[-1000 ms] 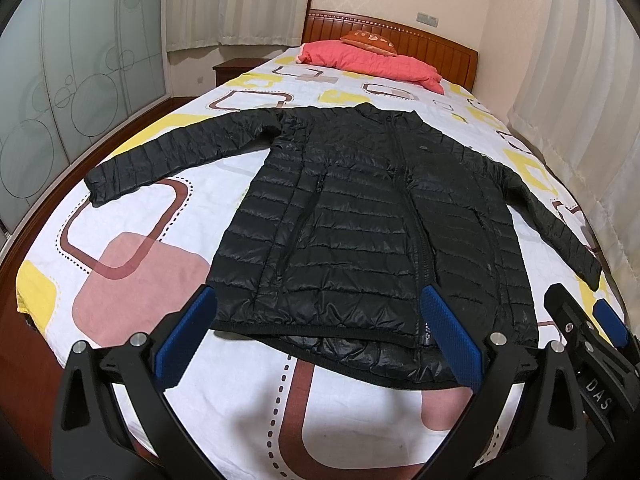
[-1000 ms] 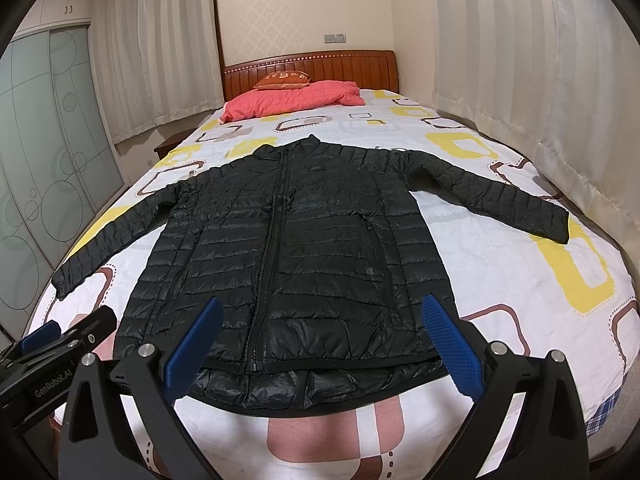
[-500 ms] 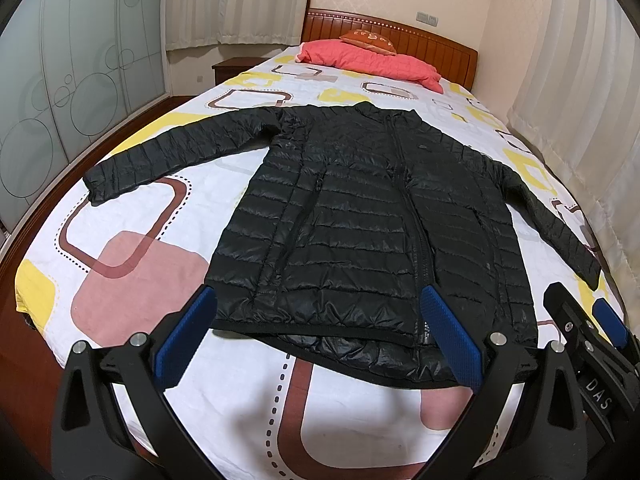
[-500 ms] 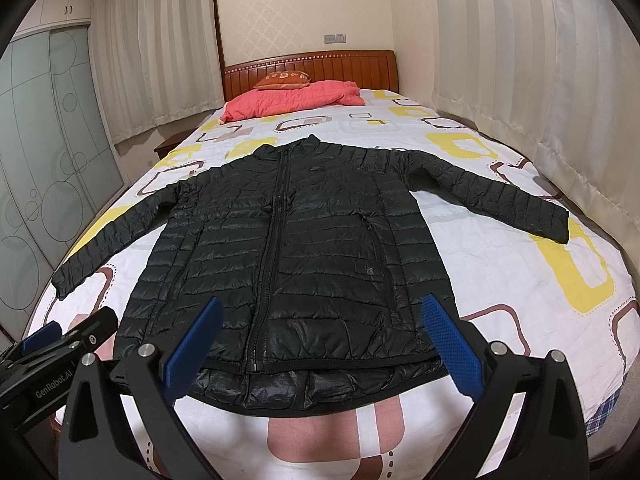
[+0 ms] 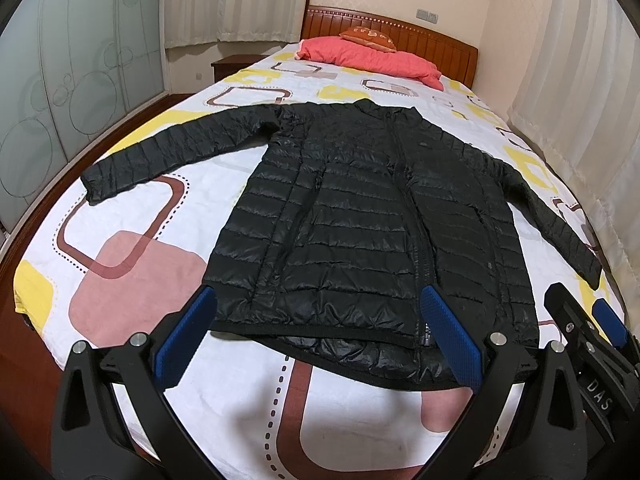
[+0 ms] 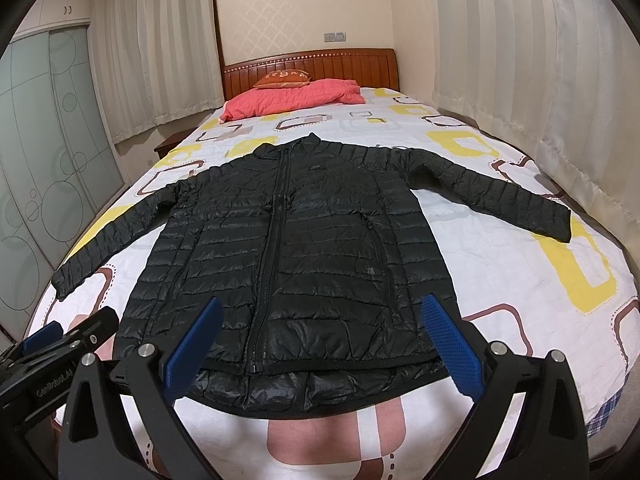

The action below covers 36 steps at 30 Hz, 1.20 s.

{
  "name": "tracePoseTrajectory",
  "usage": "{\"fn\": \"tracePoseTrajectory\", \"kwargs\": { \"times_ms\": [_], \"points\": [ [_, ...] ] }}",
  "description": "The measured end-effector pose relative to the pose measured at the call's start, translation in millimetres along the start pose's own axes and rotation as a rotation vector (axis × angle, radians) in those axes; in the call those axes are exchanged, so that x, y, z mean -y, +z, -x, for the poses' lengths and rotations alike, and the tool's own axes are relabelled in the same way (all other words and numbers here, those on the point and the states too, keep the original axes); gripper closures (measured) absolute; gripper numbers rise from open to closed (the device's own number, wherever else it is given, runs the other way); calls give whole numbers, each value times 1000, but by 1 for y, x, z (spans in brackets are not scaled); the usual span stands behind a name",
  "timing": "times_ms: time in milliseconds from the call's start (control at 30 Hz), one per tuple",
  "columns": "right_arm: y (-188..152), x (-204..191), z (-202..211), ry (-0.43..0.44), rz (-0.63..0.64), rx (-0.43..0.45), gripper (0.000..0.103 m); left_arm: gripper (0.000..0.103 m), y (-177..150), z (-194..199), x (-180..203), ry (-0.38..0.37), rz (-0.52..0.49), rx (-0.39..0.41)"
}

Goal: Fold large clothes

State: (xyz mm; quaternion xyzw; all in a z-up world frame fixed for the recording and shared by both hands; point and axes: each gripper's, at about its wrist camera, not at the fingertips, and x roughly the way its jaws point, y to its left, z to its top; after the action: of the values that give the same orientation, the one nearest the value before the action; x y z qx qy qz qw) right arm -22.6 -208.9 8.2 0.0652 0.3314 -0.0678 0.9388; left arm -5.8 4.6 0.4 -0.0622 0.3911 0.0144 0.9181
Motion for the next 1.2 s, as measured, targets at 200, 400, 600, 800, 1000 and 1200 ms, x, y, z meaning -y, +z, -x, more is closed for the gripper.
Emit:
{"fn": "tracePoseTrajectory", "kwargs": {
  "times_ms": [200,400,600,800,1000,1200],
  "points": [
    [5,27,-23,8,-94,-47,4,2,14,-37,-25,10,111,-62],
    [21,109,-65,16,-335,-19,10,24,34,-90,-70,24,243,-172],
    [30,190,-122,20,-522,-56,52,39,51,-136,-110,111,312,-188],
    [26,286,-158,-5,-798,69,27,13,65,-174,-157,202,468,-150],
    [15,370,-203,-88,-997,92,28,10,64,-212,-195,296,570,-181],
    [30,402,-216,-150,-1017,268,26,4,68,-218,-197,329,555,-129]
  ]
}}
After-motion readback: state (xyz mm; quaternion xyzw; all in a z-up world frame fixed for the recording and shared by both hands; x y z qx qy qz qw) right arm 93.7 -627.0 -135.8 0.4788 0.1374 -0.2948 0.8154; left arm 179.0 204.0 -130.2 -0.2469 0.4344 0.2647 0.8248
